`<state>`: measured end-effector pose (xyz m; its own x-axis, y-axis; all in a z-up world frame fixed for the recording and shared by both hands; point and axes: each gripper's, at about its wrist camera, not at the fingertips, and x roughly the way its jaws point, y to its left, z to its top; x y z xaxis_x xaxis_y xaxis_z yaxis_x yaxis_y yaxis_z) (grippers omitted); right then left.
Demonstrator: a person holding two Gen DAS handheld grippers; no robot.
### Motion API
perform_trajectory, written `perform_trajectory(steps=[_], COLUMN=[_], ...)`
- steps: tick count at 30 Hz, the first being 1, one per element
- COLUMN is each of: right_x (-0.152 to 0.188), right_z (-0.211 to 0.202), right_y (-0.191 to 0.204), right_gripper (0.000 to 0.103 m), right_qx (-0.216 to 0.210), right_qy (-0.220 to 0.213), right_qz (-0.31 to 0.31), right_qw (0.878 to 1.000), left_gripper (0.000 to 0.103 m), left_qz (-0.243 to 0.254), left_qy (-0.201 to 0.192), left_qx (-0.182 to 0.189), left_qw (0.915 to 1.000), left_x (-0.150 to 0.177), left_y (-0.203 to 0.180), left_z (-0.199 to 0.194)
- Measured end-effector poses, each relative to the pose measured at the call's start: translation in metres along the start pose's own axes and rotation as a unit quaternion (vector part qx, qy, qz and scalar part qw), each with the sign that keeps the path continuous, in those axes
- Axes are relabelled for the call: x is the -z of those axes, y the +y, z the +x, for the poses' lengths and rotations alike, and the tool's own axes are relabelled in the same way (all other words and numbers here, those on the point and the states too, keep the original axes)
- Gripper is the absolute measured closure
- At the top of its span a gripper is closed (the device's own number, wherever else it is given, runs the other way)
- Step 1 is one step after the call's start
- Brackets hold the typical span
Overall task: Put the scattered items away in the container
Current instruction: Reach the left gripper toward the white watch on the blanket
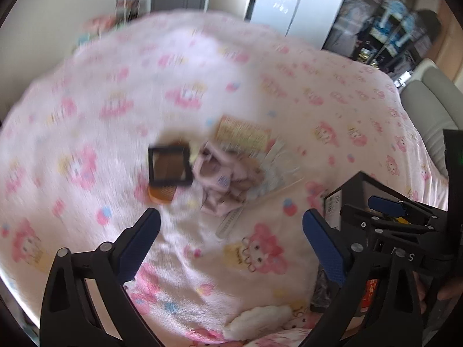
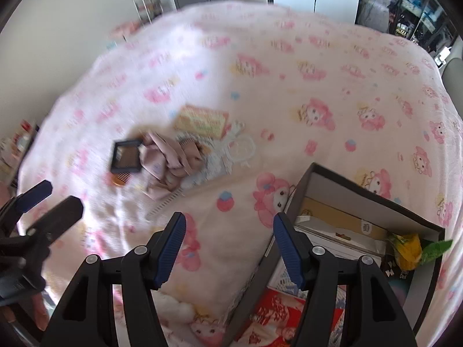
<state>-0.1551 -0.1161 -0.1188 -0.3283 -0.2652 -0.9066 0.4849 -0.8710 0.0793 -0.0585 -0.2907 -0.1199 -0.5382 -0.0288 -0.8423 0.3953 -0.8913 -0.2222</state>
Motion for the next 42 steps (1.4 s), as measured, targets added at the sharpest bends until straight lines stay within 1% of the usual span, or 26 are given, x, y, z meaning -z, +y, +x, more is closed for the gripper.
perform_trajectory(steps=[2, 3, 4, 5, 6, 8, 10, 13, 14, 15, 16, 17, 18, 20, 21, 24, 27, 28, 30, 33, 34, 36, 37, 38, 40, 42], right_x=[-0.006, -0.007, -0.008, -0.008, -0.008, -0.006, -0.003, 0.0, 0.0, 0.0, 0.0, 0.0, -0.001, -0.002, -0.001, -0.002, 0.0, 0.001, 0.003, 0.002, 0.003, 0.004, 0.005, 0.007, 0.015, 0.021], right_z=[0.029, 0.041, 0.05, 0.06, 0.068, 0.076, 0.081, 0.082, 0.082, 0.082, 0.08, 0.079, 0.079, 0.077, 0.078, 0.08, 0.081, 0.081, 0.084, 0.089, 0.09, 0.095, 0.1, 0.108, 0.123, 0.131], right_y=[0.011, 0.014, 0.016, 0.02, 0.02, 0.019, 0.018, 0.018, 0.017, 0.015, 0.014, 0.014, 0.014, 0.016, 0.017, 0.018, 0.02, 0.021, 0.025, 0.028, 0.029, 0.032, 0.034, 0.04, 0.057, 0.077], right_gripper=[0.043, 0.044, 0.044, 0.044, 0.044, 0.045, 0.045, 0.046, 0.046, 0.045, 0.046, 0.046, 0.046, 0.045, 0.045, 0.045, 0.046, 0.046, 0.046, 0.046, 0.046, 0.046, 0.046, 0.046, 0.046, 0.046], right_qx=[-0.004, -0.008, -0.011, -0.017, -0.019, -0.019, -0.023, -0.022, -0.023, -0.025, -0.028, -0.03, -0.029, -0.024, -0.023, -0.025, -0.035, -0.036, -0.037, -0.042, -0.044, -0.061, -0.072, -0.084, -0.088, -0.094], right_qy=[0.026, 0.042, 0.056, 0.064, 0.069, 0.074, 0.077, 0.078, 0.078, 0.078, 0.075, 0.072, 0.07, 0.066, 0.063, 0.063, 0.067, 0.068, 0.07, 0.075, 0.075, 0.086, 0.099, 0.125, 0.168, 0.191], right_qz=[-0.013, -0.013, -0.016, -0.02, -0.018, -0.007, -0.001, 0.0, 0.002, 0.005, 0.006, 0.007, 0.009, 0.008, 0.008, 0.009, 0.005, 0.0, -0.007, -0.006, -0.006, -0.005, -0.008, -0.021, -0.066, -0.112], right_qw=[1.0, 0.999, 0.998, 0.998, 0.997, 0.997, 0.997, 0.997, 0.997, 0.997, 0.997, 0.997, 0.997, 0.997, 0.998, 0.998, 0.997, 0.997, 0.997, 0.996, 0.996, 0.994, 0.992, 0.988, 0.98, 0.971], left_gripper=[0.023, 0.027, 0.035, 0.039, 0.041, 0.052, 0.053, 0.055, 0.07, 0.078, 0.085, 0.099, 0.1, 0.102, 0.102, 0.102, 0.102, 0.102, 0.102, 0.102, 0.102, 0.102, 0.101, 0.101, 0.101, 0.101], left_qz=[-0.027, -0.036, -0.041, -0.046, -0.051, -0.055, -0.06, -0.061, -0.06, -0.058, -0.061, -0.061, -0.056, -0.056, -0.057, -0.065, -0.098, -0.107, -0.122, -0.15, -0.158, -0.182, -0.193, -0.2, -0.195, -0.189], left_qy=[0.045, 0.065, 0.084, 0.1, 0.116, 0.142, 0.16, 0.175, 0.176, 0.178, 0.18, 0.181, 0.178, 0.173, 0.168, 0.145, 0.123, 0.117, 0.104, 0.083, 0.076, 0.061, 0.058, 0.058, 0.073, 0.081], left_qx=[0.025, 0.037, 0.051, 0.065, 0.073, 0.083, 0.092, 0.108, 0.109, 0.109, 0.114, 0.119, 0.128, 0.162, 0.169, 0.176, 0.181, 0.171, 0.136, 0.081, 0.064, 0.041, 0.036, 0.034, 0.028, 0.034], left_qw=[0.9983, 0.9965, 0.9943, 0.9918, 0.9893, 0.9848, 0.981, 0.9767, 0.9765, 0.9763, 0.9751, 0.9745, 0.9741, 0.9699, 0.9696, 0.9715, 0.9709, 0.9724, 0.9777, 0.9819, 0.9825, 0.9806, 0.9788, 0.9775, 0.9777, 0.9781], left_x=[0.005, 0.009, 0.013, 0.016, 0.019, 0.024, 0.027, 0.028, 0.027, 0.027, 0.028, 0.029, 0.031, 0.036, 0.039, 0.047, 0.061, 0.063, 0.075, 0.087, 0.089, 0.092, 0.092, 0.093, 0.092, 0.093], left_y=[0.023, 0.029, 0.033, 0.036, 0.039, 0.041, 0.04, 0.035, 0.032, 0.03, 0.029, 0.026, 0.023, 0.018, 0.017, 0.018, 0.039, 0.049, 0.062, 0.076, 0.08, 0.089, 0.091, 0.092, 0.087, 0.082], left_z=[0.031, 0.045, 0.059, 0.073, 0.086, 0.109, 0.126, 0.144, 0.147, 0.149, 0.149, 0.147, 0.143, 0.133, 0.127, 0.101, 0.076, 0.072, 0.053, 0.035, 0.03, 0.021, 0.02, 0.023, 0.033, 0.039])
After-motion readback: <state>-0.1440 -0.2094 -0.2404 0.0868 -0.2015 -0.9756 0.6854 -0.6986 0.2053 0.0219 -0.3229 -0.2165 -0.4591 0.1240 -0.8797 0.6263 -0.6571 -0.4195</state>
